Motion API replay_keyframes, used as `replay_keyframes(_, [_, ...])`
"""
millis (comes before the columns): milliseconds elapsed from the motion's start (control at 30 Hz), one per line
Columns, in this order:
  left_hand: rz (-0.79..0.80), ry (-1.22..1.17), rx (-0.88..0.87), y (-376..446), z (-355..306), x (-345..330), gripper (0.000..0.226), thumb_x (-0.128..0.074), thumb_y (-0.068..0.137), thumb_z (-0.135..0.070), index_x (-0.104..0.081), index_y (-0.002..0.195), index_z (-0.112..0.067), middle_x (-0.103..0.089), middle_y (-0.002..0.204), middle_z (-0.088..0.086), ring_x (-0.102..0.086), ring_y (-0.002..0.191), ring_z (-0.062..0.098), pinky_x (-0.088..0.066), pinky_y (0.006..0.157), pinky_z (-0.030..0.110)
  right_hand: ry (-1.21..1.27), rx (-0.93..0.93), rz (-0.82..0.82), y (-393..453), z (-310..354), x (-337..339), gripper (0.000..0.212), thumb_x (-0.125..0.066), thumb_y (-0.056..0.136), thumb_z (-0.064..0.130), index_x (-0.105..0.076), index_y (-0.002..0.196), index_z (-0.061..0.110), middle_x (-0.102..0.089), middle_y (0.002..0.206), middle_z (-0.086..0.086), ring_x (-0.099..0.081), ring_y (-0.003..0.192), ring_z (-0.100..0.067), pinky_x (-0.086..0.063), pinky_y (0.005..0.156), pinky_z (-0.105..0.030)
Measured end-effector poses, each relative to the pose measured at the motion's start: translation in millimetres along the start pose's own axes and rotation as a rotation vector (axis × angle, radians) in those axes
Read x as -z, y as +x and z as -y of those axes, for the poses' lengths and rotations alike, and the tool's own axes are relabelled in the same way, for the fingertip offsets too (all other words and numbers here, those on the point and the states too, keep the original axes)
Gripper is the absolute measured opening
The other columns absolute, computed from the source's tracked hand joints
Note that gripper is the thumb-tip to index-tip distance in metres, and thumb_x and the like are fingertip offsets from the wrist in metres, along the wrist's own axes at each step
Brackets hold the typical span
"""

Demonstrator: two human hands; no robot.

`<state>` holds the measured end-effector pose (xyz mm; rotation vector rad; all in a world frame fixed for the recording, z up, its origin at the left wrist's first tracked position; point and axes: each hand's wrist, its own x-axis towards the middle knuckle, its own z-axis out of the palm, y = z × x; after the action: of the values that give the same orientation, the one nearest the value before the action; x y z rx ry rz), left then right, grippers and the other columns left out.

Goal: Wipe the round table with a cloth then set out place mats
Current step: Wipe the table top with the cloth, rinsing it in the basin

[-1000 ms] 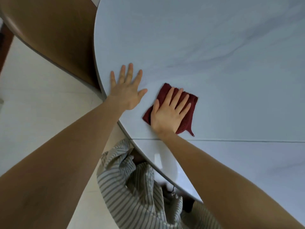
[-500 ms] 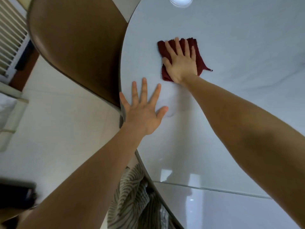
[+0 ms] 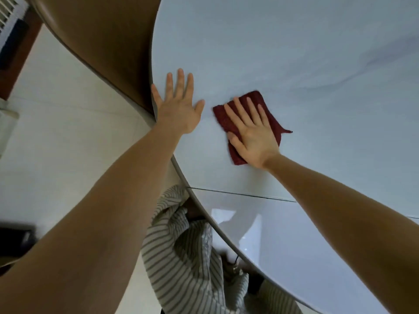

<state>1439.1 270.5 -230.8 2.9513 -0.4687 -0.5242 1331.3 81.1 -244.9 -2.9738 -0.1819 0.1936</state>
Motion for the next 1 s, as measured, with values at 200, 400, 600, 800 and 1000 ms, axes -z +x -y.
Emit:
replay_keyframes(200, [0.058,-0.114,0.069,-27.3,-11.2,2.6,0.075,-0.024,0.099,-0.056,0.015,0.152,-0.020,0.028,0.155,0.015,0.024,0.144,0.033,0.010,0.117,0.048,0.008,-0.392,-0.080,-143.4,83.6,-23.2,0.065,-0.028,0.097,0.045,-0.021,0.154,0.014,-0.015,0.161,-0.011,-0.009,0.148,-0.037,-0.011,0.119,-0.052])
replay_keyframes(400, [-0.089,-0.677,0.294,-40.5,5.5,14.8,0.105,-0.068,0.087,-0.036,0.008,0.151,-0.004,0.005,0.158,0.020,-0.012,0.145,0.034,-0.017,0.119,0.035,0.026,-0.565,-0.052,-137.0,167.2,-30.8,0.067,-0.030,0.098,0.047,-0.025,0.152,0.009,-0.020,0.158,-0.019,-0.017,0.145,-0.042,-0.016,0.117,-0.056])
replay_keyframes(600, [0.101,-1.231,0.460,-34.8,43.9,14.7,0.044,-0.073,0.085,-0.022,-0.055,0.118,0.002,-0.062,0.111,0.009,-0.064,0.097,0.024,-0.057,0.071,0.036,0.057,-0.674,-0.151,-43.7,161.0,-25.5,0.063,-0.027,0.098,0.044,-0.032,0.150,0.011,-0.025,0.157,-0.018,-0.020,0.144,-0.042,-0.011,0.118,-0.055])
replay_keyframes(800, [0.145,-1.285,0.388,-34.3,58.2,24.1,0.042,-0.074,0.083,-0.018,-0.057,0.113,0.005,-0.066,0.109,0.015,-0.067,0.096,0.029,-0.060,0.070,0.038,0.033,-0.469,-0.099,59.2,120.5,-0.3,0.063,-0.020,0.102,0.045,-0.005,0.155,0.015,0.000,0.162,-0.012,0.004,0.148,-0.035,0.006,0.120,-0.048])
replay_keyframes(1000, [0.100,-1.241,0.347,-32.2,61.1,9.9,0.042,-0.074,0.084,-0.024,-0.062,0.109,0.007,-0.067,0.108,0.017,-0.068,0.096,0.029,-0.059,0.078,0.046,-0.060,-0.187,-0.114,154.3,90.6,15.8,0.060,-0.016,0.102,0.045,-0.009,0.156,0.018,-0.004,0.163,-0.008,-0.001,0.149,-0.032,0.002,0.121,-0.043])
